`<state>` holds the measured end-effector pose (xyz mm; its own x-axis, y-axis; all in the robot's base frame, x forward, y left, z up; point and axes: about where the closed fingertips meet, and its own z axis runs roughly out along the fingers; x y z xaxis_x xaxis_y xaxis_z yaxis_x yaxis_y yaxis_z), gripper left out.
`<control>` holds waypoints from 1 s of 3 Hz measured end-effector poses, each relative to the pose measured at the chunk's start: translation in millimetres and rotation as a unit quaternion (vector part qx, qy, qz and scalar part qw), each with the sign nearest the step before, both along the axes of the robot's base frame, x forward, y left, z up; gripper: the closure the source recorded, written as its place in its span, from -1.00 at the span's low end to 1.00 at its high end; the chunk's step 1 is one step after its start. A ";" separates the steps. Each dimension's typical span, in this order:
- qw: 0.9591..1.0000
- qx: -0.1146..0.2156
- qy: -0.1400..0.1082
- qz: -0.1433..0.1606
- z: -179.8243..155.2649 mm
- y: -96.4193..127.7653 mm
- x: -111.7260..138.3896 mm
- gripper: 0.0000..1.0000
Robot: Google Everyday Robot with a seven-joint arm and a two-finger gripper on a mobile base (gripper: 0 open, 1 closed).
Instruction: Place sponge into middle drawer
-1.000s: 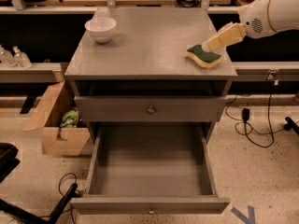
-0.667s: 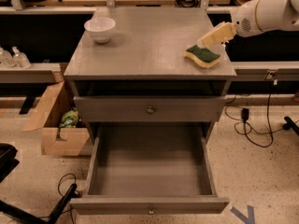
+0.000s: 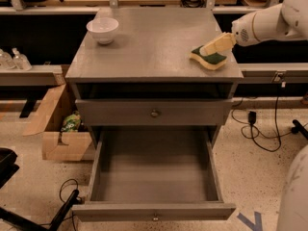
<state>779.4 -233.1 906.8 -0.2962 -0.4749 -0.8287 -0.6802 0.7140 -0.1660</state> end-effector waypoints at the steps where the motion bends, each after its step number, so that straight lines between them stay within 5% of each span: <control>1: 1.000 -0.019 0.011 -0.001 -25.0 -4.9 8.0 -1.00; 2: 0.999 -0.031 0.029 -0.007 -49.7 -11.4 6.0 -1.00; 3: 0.998 -0.034 0.050 -0.010 -70.1 -13.3 0.4 -0.69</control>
Offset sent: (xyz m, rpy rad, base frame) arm -0.0006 -0.0248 -0.0761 -0.0957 0.0982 -0.0354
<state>779.8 -246.5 836.7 -0.3847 -0.5232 -0.7604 -0.6821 0.7162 -0.1477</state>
